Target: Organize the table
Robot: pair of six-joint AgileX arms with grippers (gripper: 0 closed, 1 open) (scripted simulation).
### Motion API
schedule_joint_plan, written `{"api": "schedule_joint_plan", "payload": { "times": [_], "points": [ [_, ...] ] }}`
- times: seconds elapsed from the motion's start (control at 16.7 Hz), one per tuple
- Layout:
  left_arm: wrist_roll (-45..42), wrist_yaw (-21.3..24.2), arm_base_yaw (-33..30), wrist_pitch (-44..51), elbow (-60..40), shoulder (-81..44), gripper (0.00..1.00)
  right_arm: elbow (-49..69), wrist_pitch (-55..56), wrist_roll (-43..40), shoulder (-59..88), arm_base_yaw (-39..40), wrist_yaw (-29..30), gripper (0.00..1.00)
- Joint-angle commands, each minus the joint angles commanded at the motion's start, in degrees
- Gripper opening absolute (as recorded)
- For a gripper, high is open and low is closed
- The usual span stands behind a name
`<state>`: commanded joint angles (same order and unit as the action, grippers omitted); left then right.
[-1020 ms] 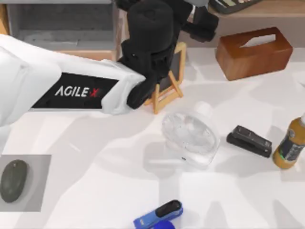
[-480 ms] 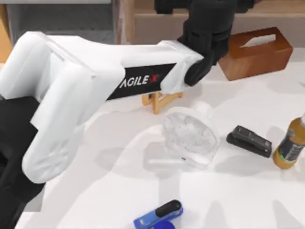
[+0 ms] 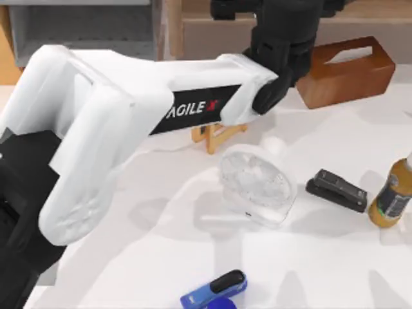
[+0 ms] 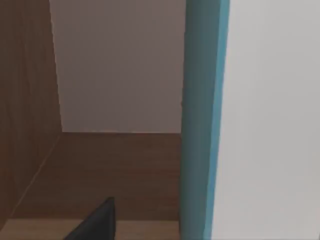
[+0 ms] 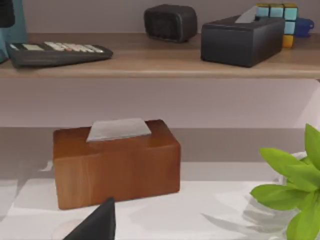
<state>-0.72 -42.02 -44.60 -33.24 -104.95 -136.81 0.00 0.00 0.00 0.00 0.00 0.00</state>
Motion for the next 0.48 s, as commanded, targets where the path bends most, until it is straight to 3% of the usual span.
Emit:
{"api": "schedule_joint_plan", "payload": {
  "times": [0.48],
  "points": [
    [0.11, 1.13, 1.10, 2.60, -5.68, -3.09, 1.00, 0.00, 0.00, 0.00, 0.00, 0.00, 0.00, 1.00]
  ]
}}
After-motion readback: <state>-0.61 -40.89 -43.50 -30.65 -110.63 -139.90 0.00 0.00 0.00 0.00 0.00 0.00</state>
